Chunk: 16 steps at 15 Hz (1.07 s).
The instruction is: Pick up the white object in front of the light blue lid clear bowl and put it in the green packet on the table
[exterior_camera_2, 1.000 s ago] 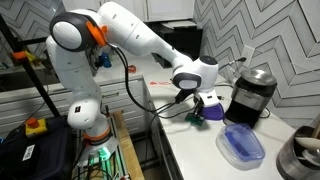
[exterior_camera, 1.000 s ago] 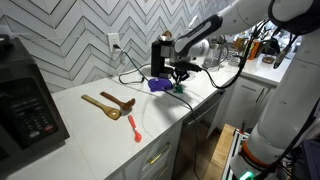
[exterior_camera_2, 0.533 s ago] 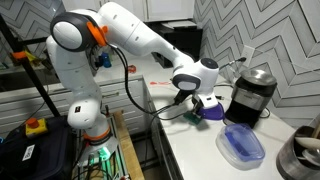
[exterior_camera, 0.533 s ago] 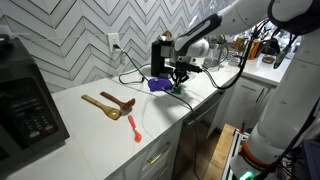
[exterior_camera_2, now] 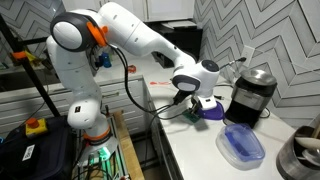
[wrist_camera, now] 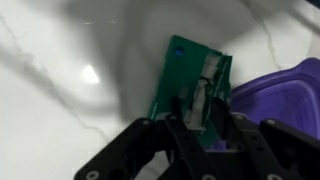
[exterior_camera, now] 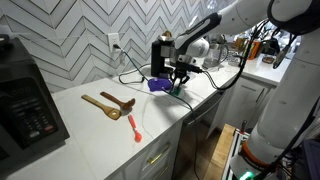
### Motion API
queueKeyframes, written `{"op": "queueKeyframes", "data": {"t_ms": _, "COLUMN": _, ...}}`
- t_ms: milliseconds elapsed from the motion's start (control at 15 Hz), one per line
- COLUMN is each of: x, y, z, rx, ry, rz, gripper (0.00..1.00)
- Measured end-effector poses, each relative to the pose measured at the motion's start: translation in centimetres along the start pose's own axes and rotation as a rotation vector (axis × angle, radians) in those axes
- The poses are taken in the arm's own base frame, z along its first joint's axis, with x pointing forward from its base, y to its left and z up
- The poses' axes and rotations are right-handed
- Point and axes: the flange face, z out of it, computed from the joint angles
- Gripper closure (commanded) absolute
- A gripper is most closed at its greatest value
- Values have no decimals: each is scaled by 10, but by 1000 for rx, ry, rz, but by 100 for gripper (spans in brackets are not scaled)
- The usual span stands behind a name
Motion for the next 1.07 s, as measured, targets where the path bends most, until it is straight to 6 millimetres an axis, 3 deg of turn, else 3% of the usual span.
{"op": "queueKeyframes", "data": {"t_ms": 133, "x": 1, "y": 1, "z": -1, "rx": 12, "ry": -2, "rz": 4, "gripper": 16}}
{"op": "queueKeyframes", "data": {"t_ms": 267, "x": 1, "y": 1, "z": -3, "rx": 21, "ry": -2, "rz": 8, "gripper": 7}}
{"op": "queueKeyframes", "data": {"t_ms": 467, "x": 2, "y": 4, "z": -9, "rx": 28, "ry": 5, "rz": 12, "gripper": 0}}
{"op": "queueKeyframes", "data": {"t_ms": 1067, "x": -6, "y": 19, "z": -54, "rx": -24, "ry": 27, "rz": 8, "gripper": 0}}
